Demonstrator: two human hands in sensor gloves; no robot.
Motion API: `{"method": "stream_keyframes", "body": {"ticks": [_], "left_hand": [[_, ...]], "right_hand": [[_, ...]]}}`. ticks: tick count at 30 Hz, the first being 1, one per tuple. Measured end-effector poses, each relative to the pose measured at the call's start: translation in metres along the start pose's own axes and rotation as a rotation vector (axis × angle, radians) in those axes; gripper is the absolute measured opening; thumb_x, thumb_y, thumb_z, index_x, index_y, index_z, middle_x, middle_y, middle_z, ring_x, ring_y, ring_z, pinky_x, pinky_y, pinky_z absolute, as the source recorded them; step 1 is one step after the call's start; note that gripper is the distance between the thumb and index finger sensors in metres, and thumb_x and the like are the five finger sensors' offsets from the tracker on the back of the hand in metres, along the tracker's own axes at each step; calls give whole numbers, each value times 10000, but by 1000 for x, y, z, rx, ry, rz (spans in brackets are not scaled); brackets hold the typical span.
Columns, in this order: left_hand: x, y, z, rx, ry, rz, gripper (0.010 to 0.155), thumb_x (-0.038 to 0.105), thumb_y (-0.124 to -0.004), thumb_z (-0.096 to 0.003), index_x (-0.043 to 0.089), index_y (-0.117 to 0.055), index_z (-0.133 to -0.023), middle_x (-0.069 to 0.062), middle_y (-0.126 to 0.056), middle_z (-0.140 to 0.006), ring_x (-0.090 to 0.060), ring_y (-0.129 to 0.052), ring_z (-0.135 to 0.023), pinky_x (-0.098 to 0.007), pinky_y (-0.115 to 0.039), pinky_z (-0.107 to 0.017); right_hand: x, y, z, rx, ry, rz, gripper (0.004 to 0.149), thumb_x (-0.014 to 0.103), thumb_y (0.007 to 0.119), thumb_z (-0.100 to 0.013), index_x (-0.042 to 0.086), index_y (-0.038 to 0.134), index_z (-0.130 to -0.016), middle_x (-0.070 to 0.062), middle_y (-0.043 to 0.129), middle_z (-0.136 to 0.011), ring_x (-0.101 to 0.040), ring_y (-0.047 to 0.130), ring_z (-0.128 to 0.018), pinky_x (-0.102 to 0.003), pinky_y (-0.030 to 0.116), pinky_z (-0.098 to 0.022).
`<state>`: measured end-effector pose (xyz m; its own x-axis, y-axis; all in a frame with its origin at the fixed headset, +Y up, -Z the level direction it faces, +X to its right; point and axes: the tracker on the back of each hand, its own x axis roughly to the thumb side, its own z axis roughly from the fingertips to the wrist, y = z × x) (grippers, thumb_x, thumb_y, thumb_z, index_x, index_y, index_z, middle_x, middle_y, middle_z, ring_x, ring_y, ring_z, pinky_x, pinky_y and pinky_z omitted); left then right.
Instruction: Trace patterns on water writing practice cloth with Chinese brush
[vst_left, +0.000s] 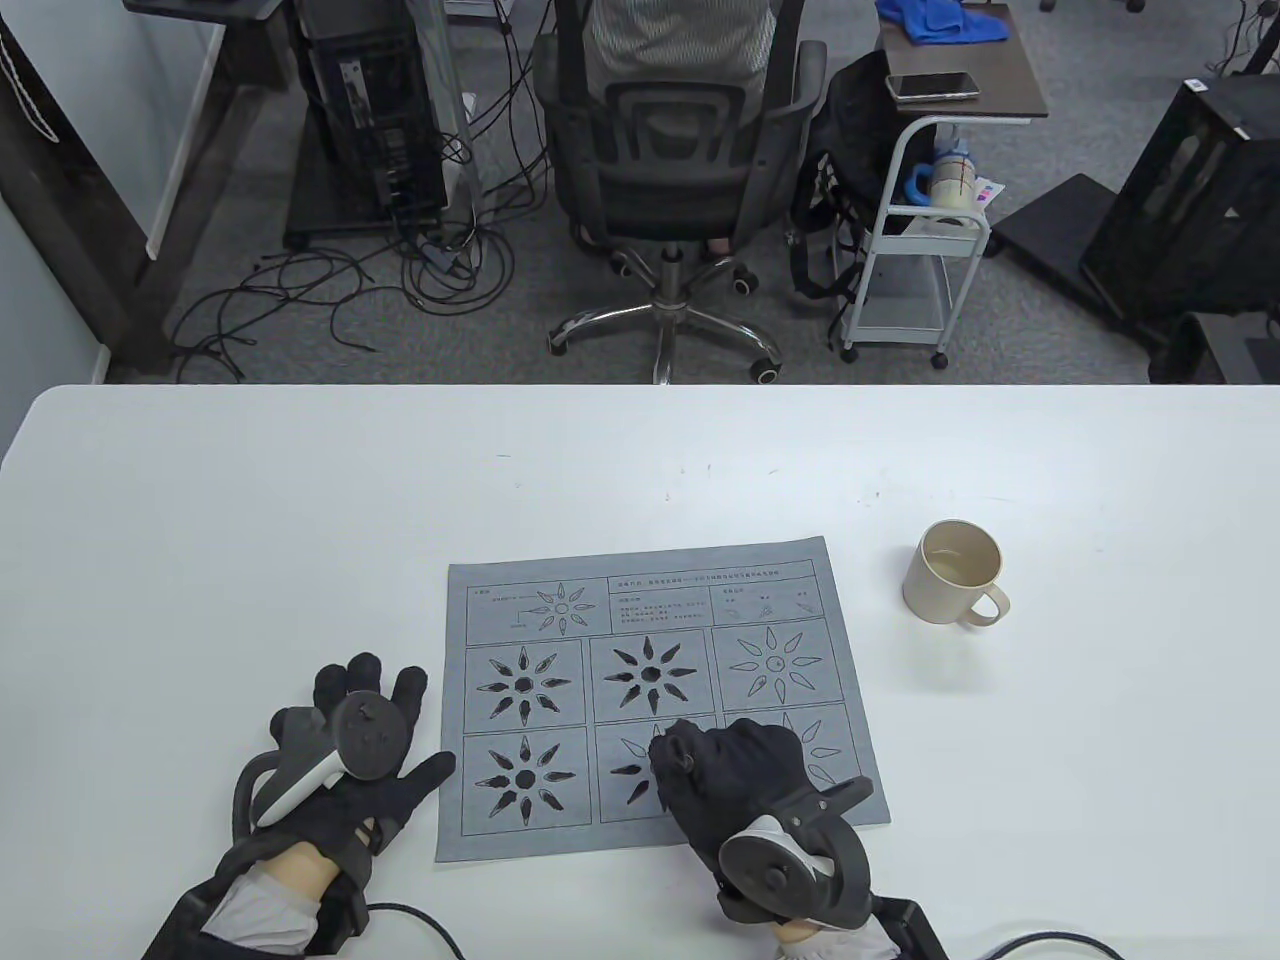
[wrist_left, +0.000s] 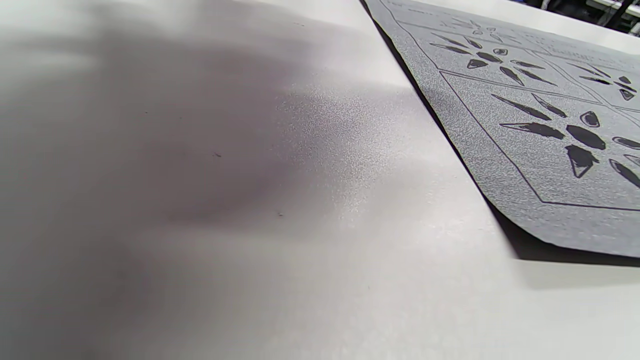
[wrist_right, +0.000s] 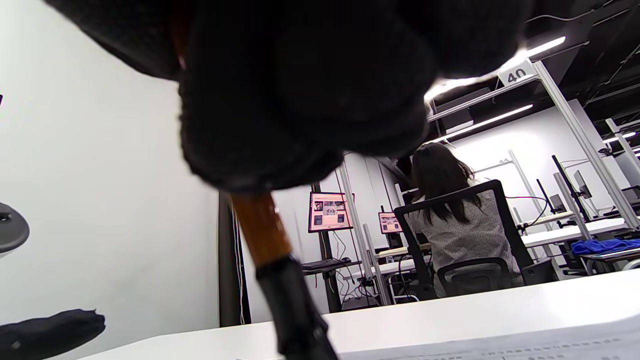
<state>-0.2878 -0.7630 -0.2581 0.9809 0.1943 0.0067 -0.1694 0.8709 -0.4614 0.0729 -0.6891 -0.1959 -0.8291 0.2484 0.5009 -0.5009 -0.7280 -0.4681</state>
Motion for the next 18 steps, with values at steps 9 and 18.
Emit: {"method": "stream_keyframes", "body": {"ticks": [9,18], "left_hand": [[0,0,0,1,0,0,824,709,-475,-481,438,102,-1004,-19,236,-1050,-337,213,-941,-737,-6,-658],[0,0,0,1,-1,1,824,710,-474,-481,439,103,-1004,-19,237,-1050,-337,214,-942,-737,-6,-658]], "right_hand": [[0,2,0,14,-3,-7,358,404,808,-528,95,937,-654,-75,1066,-377,-235,992,-308,-468,800,-368],[-1,0,0,5,12,23,354,400,812,-528,91,940,-644,-75,1064,-361,-235,989,-292,-466,800,-357]]}}
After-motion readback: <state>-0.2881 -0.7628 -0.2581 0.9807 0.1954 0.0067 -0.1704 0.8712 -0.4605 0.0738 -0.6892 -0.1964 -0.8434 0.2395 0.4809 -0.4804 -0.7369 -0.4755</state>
